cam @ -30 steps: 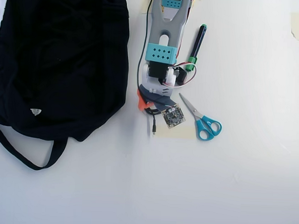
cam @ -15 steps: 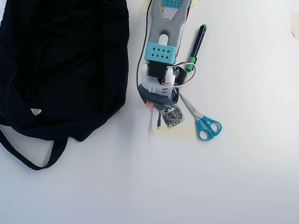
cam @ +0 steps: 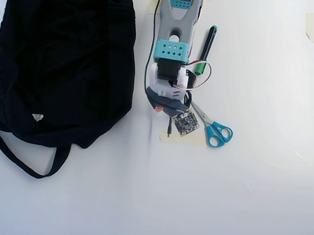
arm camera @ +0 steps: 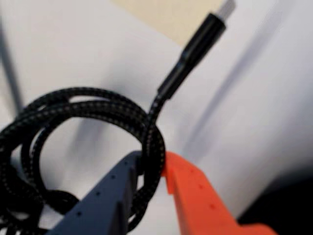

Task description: Put the cable into the black bag

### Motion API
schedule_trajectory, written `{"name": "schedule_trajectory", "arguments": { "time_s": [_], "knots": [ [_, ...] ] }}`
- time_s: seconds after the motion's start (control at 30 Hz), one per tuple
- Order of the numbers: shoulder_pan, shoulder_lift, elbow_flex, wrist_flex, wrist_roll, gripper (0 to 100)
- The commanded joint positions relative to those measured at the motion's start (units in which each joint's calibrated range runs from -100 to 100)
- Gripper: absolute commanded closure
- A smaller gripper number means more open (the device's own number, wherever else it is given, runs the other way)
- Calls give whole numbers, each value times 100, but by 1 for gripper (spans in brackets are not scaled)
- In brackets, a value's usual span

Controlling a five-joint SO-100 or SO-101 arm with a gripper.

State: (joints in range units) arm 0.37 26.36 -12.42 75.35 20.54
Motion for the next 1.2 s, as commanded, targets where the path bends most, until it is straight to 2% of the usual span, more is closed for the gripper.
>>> {"name": "schedule_trajectory", "arguments": {
  "time_s": [0.0, 0.43, 0.47, 0.5, 0.57, 0.7, 0.77, 0.93, 1.17],
  "knots": [
    [-112, -213, -717, 440, -9, 98],
    [-239, -213, -1867, 1250, -114, 98],
    [-261, -213, -1965, 1250, -266, 98],
    [-269, -213, -2154, 1336, -722, 98],
    [-276, -213, -2298, 1595, -1246, 98],
    [-313, -213, -2558, 1724, -2153, 98],
    [-313, -213, -2612, 1732, -2379, 98],
    [-321, -204, -2612, 1577, -2452, 98],
    [-388, -586, -2540, 1801, -3050, 98]
  ]
}}
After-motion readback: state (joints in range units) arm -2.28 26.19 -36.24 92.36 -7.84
